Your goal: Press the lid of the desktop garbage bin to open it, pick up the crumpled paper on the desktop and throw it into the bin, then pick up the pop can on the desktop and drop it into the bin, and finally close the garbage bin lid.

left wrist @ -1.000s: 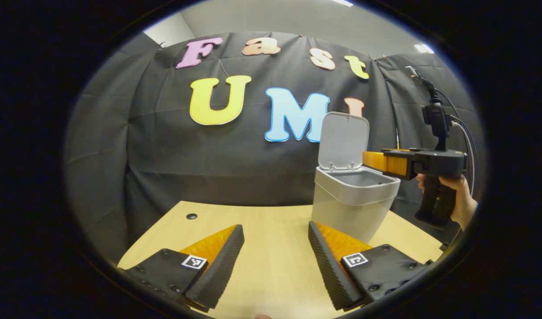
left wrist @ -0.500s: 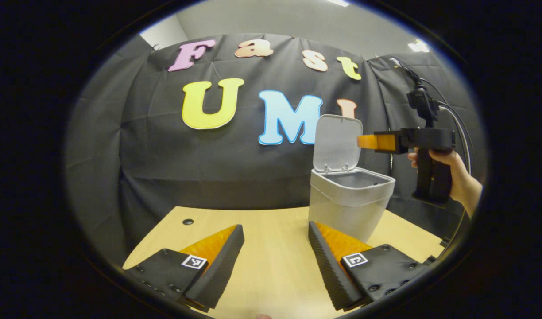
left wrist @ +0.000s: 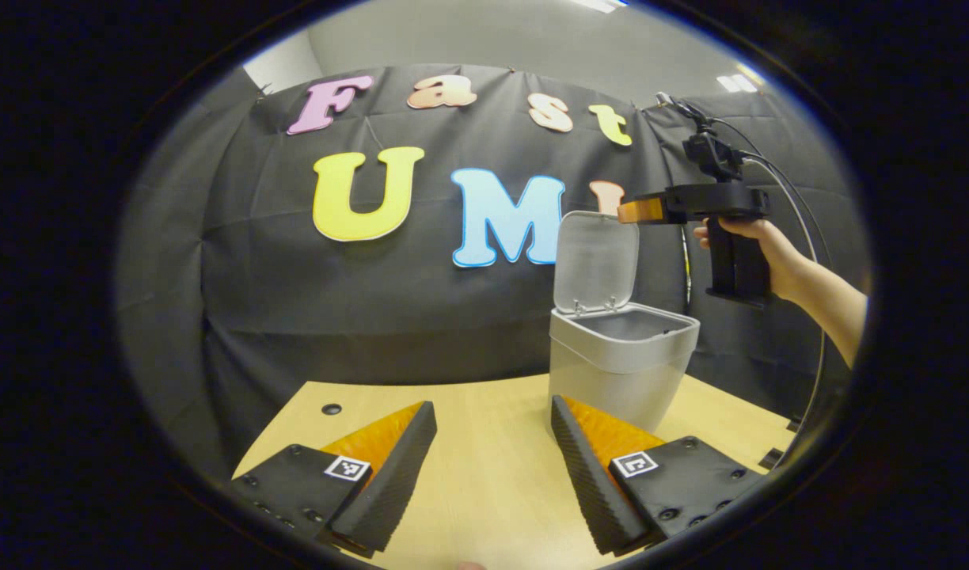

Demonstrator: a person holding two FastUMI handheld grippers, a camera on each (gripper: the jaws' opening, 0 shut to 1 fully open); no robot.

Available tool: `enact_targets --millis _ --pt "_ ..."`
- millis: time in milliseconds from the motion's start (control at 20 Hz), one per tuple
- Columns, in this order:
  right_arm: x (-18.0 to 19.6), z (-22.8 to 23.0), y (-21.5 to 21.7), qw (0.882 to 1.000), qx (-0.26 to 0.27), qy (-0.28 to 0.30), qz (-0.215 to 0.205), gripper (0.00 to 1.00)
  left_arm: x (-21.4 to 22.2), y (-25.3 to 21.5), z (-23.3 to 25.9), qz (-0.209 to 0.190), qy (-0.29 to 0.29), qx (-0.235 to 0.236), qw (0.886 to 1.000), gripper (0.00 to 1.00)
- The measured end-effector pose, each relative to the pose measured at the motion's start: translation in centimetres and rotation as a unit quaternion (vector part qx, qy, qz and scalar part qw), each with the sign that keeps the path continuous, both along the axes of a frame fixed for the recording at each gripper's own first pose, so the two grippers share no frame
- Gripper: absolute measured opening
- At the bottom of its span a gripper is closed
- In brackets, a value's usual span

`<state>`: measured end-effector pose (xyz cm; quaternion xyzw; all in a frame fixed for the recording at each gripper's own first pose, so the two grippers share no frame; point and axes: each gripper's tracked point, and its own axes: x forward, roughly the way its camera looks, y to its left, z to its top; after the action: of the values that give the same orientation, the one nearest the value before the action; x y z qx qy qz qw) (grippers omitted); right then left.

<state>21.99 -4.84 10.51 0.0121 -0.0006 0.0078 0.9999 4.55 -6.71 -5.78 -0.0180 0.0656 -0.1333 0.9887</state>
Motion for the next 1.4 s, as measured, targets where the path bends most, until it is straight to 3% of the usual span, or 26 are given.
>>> enact_targets --millis 250,300,350,550,600,650,800,850,1000,1050,1100,1150,1400 --pt "2.5 2.0 0.5 1.000 -0.007 -0.021 0.009 0.90 0.7 -0.5 -0.2 0.022 0.004 -0.023 0.999 0.95" --pt "2.9 2.4 0.6 1.000 -0.001 -0.026 0.010 0.89 0.8 -0.5 -0.3 0.026 0.006 -0.025 0.999 1.00" --pt "3.4 2.7 0.6 1.000 0.003 -0.028 0.010 0.89 0.8 -0.3 -0.5 0.031 0.006 -0.025 0.999 0.95" --pt "5.2 3.3 0.3 0.999 0.010 -0.033 0.000 0.89 1.2 0.8 -0.4 0.052 0.006 -0.030 0.998 0.95" --pt "5.7 3.3 0.2 0.999 0.011 -0.034 -0.003 0.89 1.2 1.3 -0.3 0.058 0.004 -0.033 0.998 1.00" --pt "6.2 3.3 0.1 0.999 0.013 -0.034 -0.008 0.89 1.2 1.8 -0.2 0.065 0.004 -0.035 0.997 0.95" --pt "7.5 3.0 -0.1 0.999 0.022 -0.027 -0.018 0.89 1.1 3.4 -0.4 0.083 0.006 -0.042 0.996 1.00" --pt "7.9 2.9 -0.2 0.999 0.025 -0.024 -0.023 0.89 1.0 3.9 -0.5 0.088 0.007 -0.043 0.995 0.96" --pt "8.7 2.6 -0.5 0.999 0.034 -0.019 -0.030 0.89 0.6 5.2 -0.4 0.104 0.006 -0.047 0.993 0.96" --pt "8.9 2.5 -0.4 0.999 0.036 -0.017 -0.030 0.90 0.6 5.6 -0.5 0.108 0.005 -0.048 0.993 1.00" --pt "9.2 2.3 -0.3 0.999 0.038 -0.014 -0.028 0.89 0.7 5.8 -0.5 0.110 0.005 -0.048 0.993 0.96" --pt "9.4 1.9 -0.3 0.999 0.040 -0.006 -0.026 0.89 0.5 6.0 -0.4 0.113 0.003 -0.047 0.992 1.00" --pt "9.7 1.1 -0.2 0.998 0.059 0.013 -0.014 0.89 0.4 6.3 -0.2 0.116 -0.001 -0.052 0.992 0.96"
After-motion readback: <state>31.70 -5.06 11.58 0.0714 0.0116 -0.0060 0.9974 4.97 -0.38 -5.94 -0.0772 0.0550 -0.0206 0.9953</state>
